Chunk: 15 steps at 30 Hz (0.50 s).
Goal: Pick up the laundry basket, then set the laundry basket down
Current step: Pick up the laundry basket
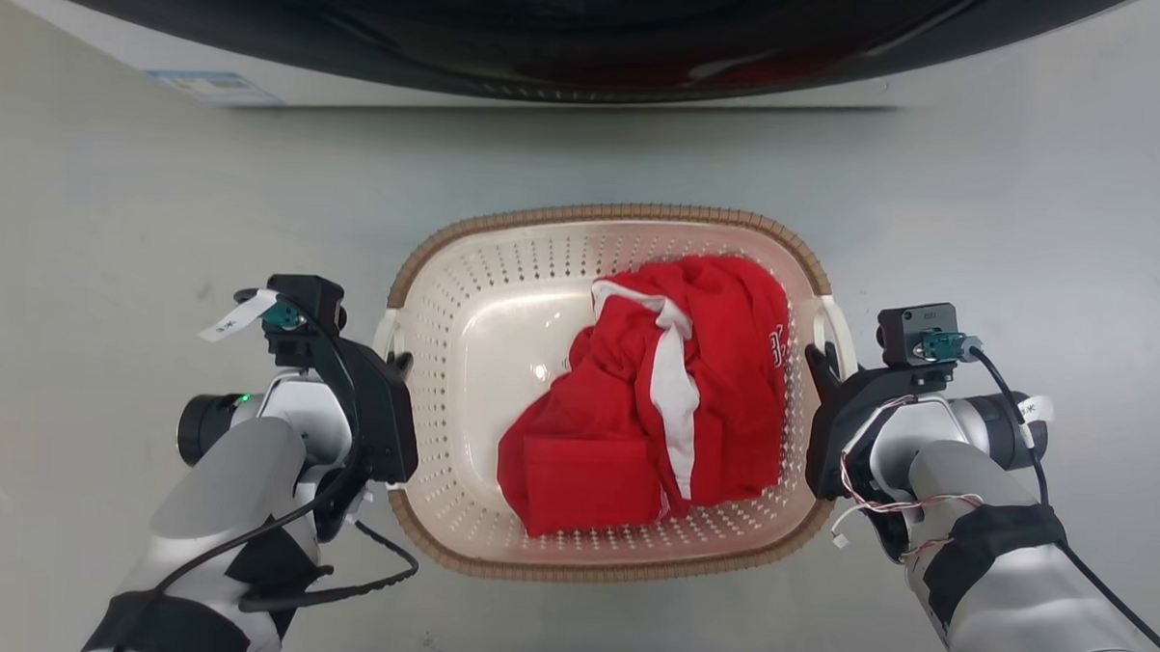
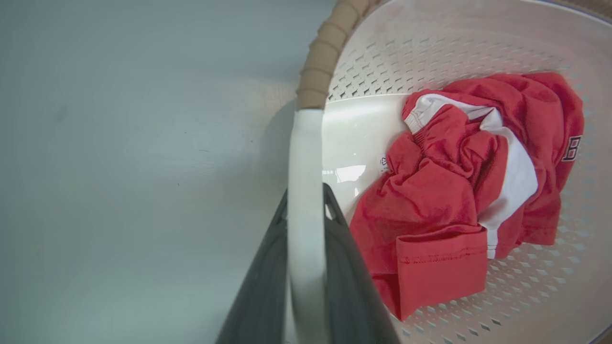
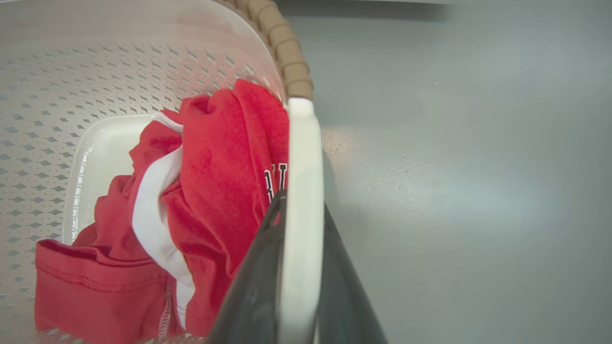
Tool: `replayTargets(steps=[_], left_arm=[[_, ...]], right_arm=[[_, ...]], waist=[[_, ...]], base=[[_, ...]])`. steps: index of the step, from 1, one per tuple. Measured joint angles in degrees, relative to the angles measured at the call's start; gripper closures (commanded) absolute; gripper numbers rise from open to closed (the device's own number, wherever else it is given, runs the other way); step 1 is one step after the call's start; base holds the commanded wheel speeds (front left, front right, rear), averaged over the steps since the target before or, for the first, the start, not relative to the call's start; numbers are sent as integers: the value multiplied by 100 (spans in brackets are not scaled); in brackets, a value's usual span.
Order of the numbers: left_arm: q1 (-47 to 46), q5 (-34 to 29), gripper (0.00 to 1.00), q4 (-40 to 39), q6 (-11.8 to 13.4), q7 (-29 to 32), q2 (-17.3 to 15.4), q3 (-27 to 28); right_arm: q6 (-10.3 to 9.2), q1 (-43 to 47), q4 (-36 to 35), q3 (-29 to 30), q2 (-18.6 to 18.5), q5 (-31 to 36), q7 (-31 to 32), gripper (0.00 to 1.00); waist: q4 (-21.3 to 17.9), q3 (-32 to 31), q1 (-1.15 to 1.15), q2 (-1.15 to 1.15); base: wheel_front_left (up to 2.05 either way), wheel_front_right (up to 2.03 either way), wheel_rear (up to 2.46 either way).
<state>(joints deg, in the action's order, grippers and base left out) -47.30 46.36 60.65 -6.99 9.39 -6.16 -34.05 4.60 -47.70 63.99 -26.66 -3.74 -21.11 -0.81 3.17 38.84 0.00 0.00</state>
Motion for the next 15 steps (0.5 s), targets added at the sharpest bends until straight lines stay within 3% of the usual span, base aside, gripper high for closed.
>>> replayTargets(steps=[15], left_arm=[[402,670,100,189,0,938,36,-163]], right_arm=[[146,316,387,-209,52,-491,832,100]], waist=[[-33,-1147,0,0]], base=[[0,0,0]])
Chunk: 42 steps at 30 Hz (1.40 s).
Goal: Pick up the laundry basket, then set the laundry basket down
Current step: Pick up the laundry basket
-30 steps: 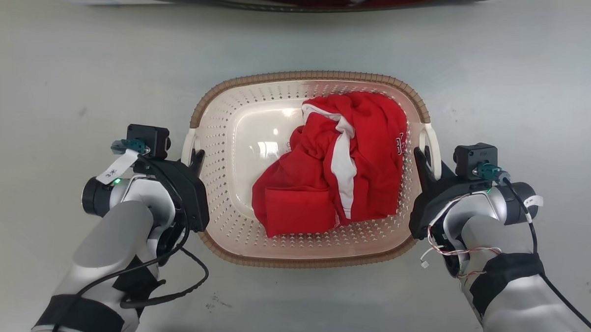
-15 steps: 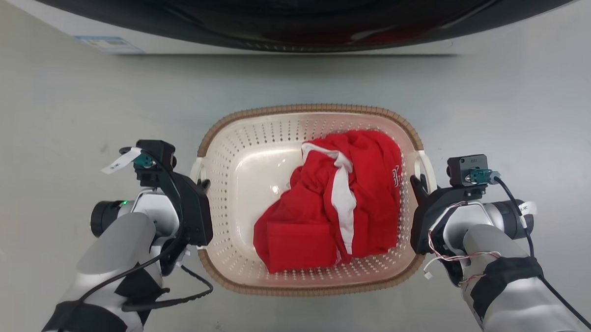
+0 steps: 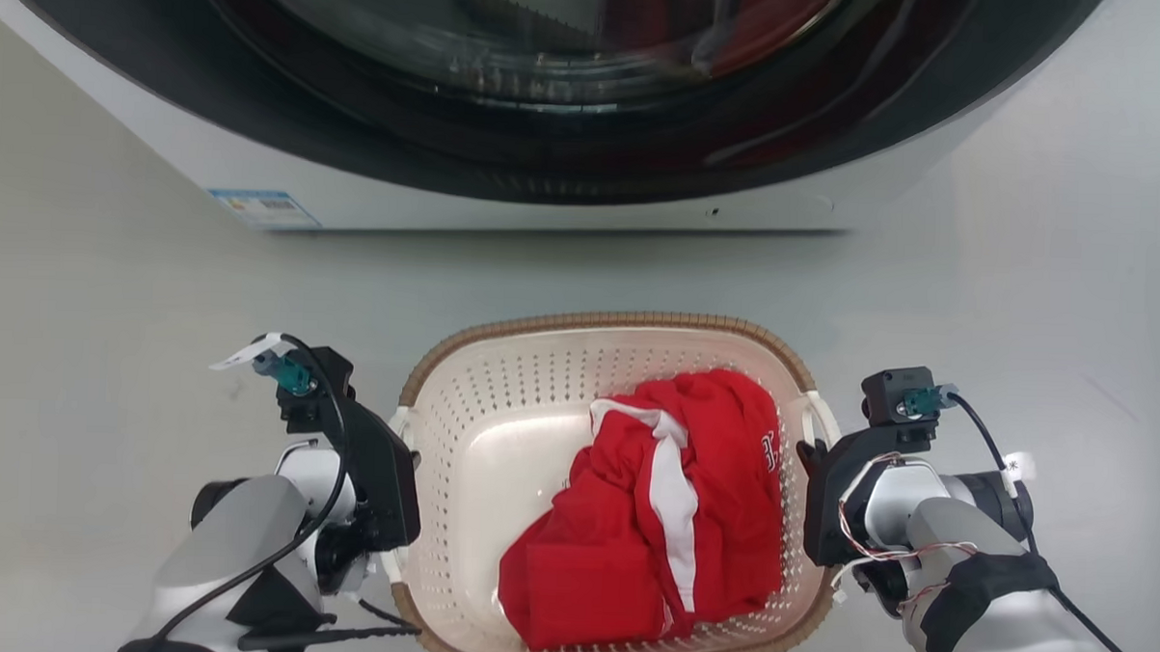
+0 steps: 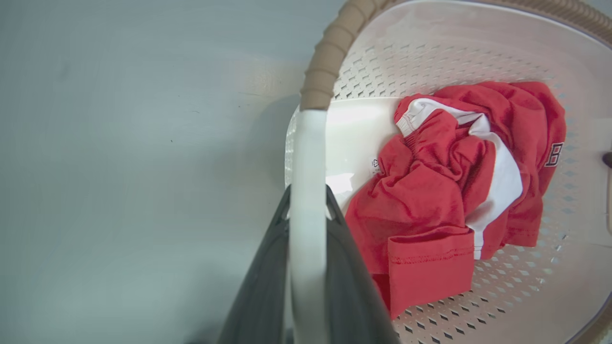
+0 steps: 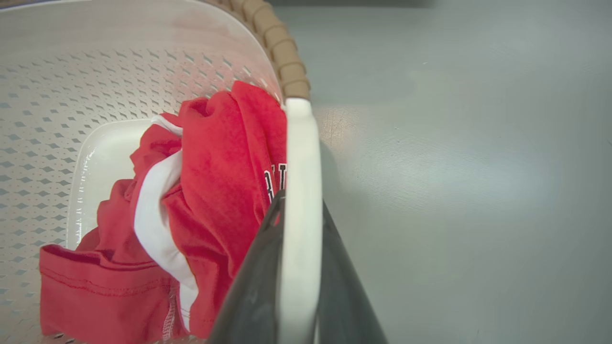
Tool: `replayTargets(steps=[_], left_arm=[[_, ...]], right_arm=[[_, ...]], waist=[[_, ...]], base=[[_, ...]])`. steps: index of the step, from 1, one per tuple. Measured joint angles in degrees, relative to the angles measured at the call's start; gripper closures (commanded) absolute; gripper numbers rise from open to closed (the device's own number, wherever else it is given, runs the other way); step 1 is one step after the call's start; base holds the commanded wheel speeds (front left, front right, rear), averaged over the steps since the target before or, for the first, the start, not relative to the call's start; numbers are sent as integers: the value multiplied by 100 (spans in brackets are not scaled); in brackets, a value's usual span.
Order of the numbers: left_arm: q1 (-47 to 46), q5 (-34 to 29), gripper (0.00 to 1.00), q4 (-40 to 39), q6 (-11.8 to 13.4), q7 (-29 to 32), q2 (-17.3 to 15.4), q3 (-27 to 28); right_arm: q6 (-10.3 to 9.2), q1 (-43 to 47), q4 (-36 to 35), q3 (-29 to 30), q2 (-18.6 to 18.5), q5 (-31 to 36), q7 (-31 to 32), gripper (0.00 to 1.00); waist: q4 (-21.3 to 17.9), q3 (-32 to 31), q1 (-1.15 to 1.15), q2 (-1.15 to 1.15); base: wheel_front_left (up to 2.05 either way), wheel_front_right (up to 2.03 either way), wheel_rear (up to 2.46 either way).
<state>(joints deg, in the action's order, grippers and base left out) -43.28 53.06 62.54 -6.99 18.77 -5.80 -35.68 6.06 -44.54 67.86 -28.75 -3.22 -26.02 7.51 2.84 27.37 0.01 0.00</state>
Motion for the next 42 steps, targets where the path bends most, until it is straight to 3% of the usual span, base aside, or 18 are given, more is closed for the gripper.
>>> replayTargets(steps=[32,42], left_arm=[[760,655,100,420,-4,1034,21,-219],[935,697,100,512,-5,1125,25,-259]], right_arm=[[77,852,137,-339,63,-1178,1803,100],[77,1004,133,-416,67,-1426,2023,100]], waist=[[-171,-2480,0,0],[-182,-2805,0,0]], base=[[0,0,0],[0,0,0]])
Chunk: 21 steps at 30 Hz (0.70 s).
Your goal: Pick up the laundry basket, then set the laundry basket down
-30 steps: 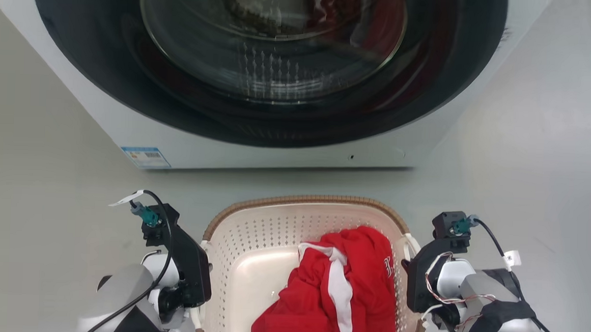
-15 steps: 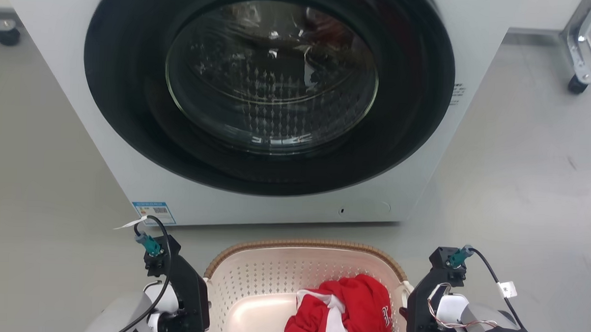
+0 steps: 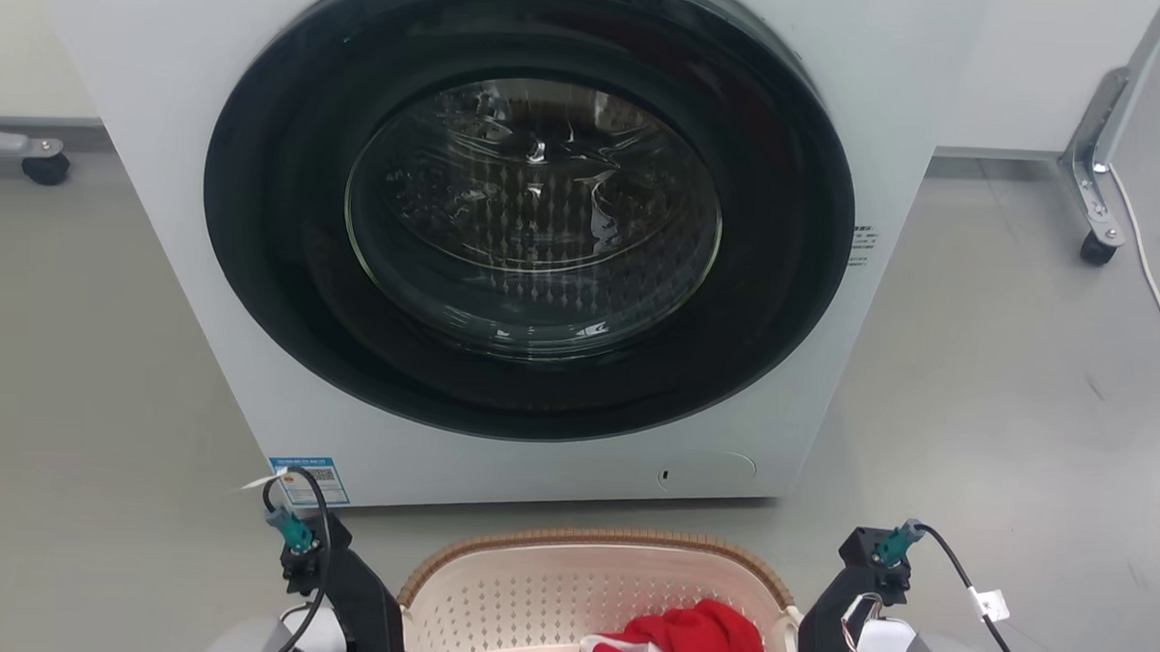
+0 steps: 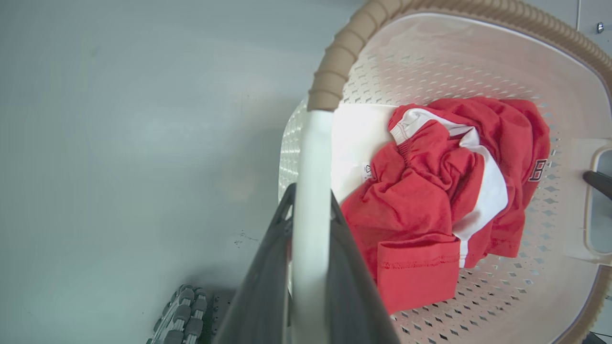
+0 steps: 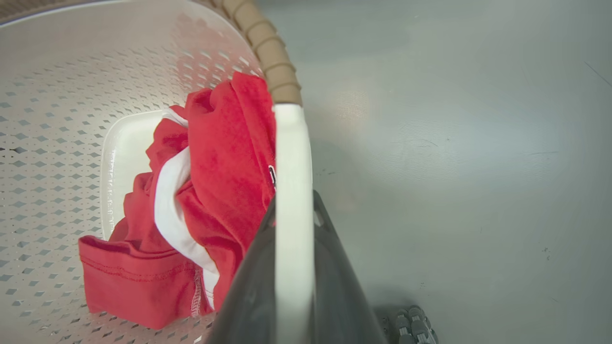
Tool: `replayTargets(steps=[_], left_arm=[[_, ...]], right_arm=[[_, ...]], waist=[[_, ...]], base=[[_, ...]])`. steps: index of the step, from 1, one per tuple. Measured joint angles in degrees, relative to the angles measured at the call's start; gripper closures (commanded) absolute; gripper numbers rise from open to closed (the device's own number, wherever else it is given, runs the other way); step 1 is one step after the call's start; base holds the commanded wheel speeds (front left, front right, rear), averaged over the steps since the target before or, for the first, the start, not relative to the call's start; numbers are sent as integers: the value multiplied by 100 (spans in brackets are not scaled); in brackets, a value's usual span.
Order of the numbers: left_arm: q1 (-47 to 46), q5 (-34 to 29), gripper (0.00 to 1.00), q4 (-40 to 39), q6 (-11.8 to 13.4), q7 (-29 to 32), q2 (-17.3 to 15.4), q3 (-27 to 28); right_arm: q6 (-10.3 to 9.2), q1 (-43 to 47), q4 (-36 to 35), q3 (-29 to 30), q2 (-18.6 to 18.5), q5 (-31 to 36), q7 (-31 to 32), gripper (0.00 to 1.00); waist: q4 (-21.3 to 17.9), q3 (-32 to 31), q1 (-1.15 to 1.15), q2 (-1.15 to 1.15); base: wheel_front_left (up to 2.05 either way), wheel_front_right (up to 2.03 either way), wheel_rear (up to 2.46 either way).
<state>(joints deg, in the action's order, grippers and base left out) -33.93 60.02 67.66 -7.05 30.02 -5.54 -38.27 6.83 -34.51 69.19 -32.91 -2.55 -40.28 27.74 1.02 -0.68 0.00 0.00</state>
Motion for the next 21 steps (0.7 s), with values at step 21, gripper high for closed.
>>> replayTargets(steps=[21], left_arm=[[145,52,100,57,-1,-99,10,-55]], right_arm=[[0,105,13,-141,4,-166,93,100]], waist=[[10,-155,-1,1]], base=[[0,0,0]])
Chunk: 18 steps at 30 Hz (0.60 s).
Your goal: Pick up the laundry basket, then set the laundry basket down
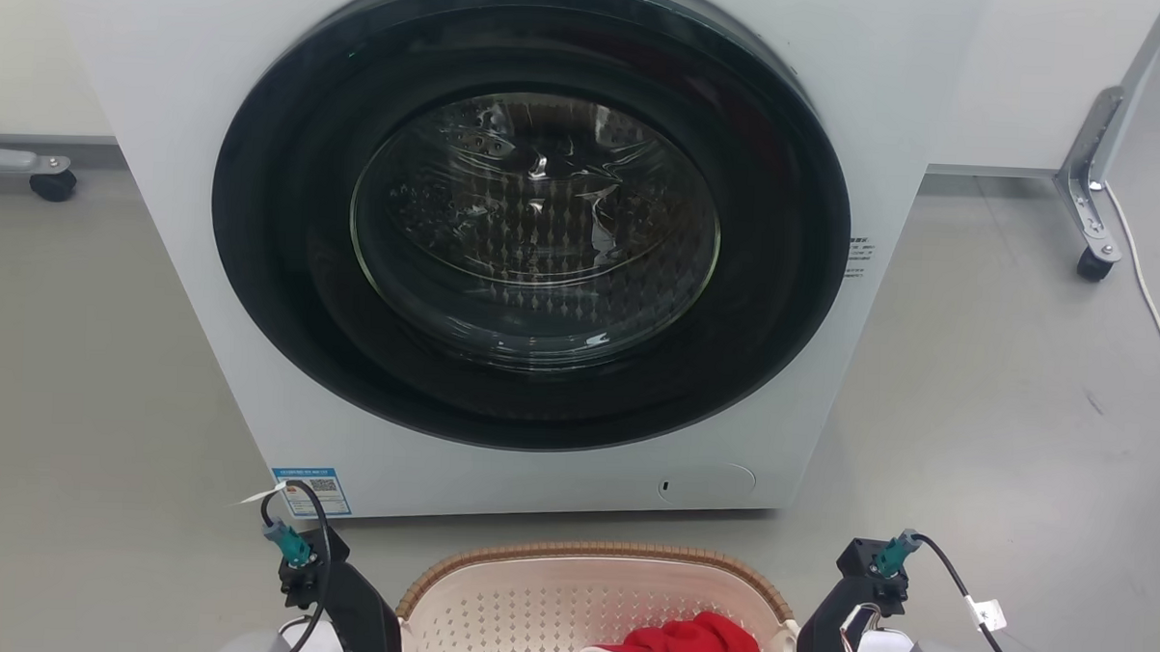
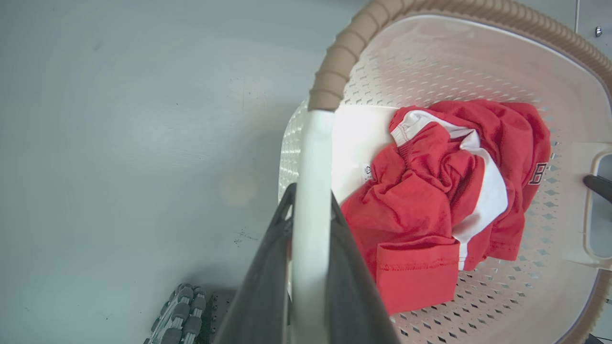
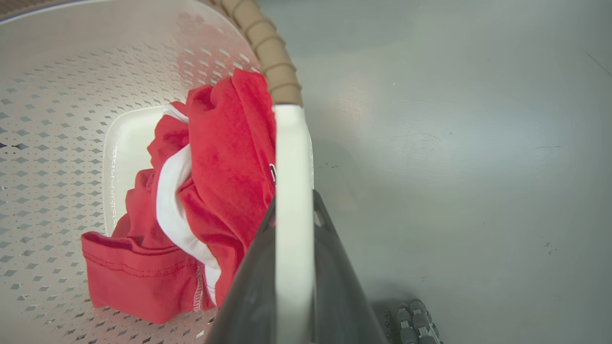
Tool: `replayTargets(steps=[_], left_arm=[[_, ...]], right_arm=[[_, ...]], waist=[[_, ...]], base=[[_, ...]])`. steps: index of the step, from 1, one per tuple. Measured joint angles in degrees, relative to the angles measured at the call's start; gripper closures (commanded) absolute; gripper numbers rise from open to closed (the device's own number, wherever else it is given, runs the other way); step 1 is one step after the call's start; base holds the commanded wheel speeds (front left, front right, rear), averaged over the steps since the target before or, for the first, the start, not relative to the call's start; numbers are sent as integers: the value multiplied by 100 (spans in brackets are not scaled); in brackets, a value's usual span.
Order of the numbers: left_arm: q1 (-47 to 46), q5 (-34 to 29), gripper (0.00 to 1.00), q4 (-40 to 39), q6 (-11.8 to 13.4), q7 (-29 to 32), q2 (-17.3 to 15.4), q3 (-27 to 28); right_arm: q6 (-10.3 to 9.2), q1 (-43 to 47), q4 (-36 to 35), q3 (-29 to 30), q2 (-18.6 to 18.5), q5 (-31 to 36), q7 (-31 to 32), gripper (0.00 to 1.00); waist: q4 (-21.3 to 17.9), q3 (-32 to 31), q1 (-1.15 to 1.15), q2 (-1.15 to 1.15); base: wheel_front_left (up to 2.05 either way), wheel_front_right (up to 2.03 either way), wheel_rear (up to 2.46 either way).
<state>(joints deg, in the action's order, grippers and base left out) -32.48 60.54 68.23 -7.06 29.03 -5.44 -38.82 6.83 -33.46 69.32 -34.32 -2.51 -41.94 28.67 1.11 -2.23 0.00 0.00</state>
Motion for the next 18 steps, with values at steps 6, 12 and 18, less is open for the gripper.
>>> replayTargets(steps=[6,12,18], left_arm=[[0,19,100,9,0,-59,3,-16],[0,27,100,11,0,-96,4,-37],[0,34,100,15,-1,-119,5,-48]], right_arm=[[0,-5,27,-18,0,-49,0,100],[0,-8,49,-49,1,-83,-1,100],[0,-12,67,-77,3,-92,-8,100]], waist=[[-2,-2,0,0],[-3,-1,0,0],[-3,1,0,0]], base=[[0,0,0],[0,0,0],[0,0,0]])
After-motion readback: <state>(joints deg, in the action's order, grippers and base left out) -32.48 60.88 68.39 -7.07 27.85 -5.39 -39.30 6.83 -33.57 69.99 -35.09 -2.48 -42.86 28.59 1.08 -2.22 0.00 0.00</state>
